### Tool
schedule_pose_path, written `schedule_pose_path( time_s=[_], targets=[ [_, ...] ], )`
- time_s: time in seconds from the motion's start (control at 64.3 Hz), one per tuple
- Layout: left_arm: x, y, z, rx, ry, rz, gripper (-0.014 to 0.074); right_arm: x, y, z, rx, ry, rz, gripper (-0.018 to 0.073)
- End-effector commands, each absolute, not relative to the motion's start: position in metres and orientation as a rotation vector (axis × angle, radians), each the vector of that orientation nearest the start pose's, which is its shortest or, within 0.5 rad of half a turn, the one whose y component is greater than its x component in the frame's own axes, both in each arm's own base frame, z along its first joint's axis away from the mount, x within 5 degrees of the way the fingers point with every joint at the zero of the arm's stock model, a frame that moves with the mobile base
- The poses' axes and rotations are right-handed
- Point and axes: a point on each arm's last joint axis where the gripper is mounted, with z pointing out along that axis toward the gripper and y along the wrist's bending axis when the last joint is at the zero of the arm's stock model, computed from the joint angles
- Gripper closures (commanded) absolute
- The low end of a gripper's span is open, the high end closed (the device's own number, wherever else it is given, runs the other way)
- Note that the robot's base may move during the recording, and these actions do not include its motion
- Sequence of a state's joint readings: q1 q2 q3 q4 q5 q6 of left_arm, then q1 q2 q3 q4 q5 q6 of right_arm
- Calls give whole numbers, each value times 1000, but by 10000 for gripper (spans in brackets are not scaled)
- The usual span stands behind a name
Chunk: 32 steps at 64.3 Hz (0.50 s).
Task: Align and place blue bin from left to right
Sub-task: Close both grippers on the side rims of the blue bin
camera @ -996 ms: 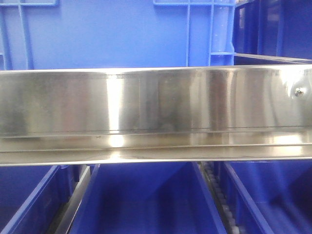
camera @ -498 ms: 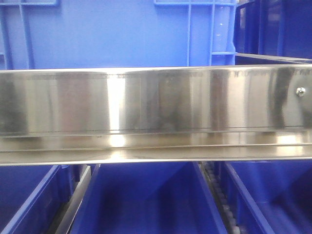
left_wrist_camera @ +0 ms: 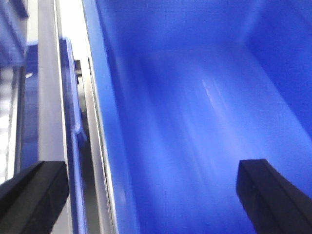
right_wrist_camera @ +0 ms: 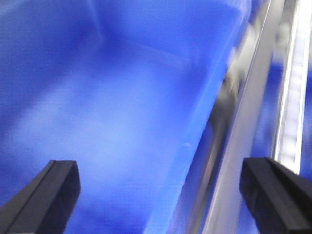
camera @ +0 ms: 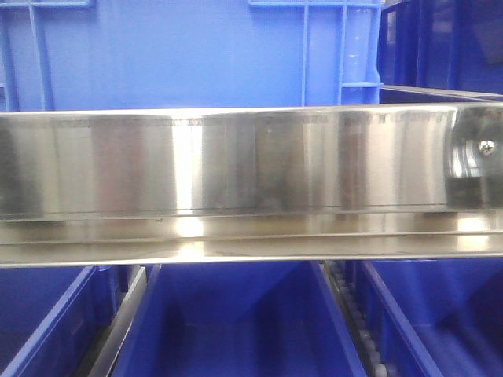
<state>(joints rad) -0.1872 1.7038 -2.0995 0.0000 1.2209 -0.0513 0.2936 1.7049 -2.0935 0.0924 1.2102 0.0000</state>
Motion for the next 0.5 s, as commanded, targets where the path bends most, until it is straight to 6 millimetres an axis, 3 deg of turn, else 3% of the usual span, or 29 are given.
schedule_pose_path(
  time_s=[0.0, 0.296, 0.482],
  targets=[
    [361, -69, 467, 142, 2314, -112, -3, 356, 109, 462, -269, 2324, 237, -9],
    [398, -74, 422, 150, 2428, -70, -3, 391, 117, 419, -225, 2439, 233, -9],
    [409, -76, 407, 154, 2464, -56, -3, 403, 120, 404, -226, 2463, 229, -9]
  ],
)
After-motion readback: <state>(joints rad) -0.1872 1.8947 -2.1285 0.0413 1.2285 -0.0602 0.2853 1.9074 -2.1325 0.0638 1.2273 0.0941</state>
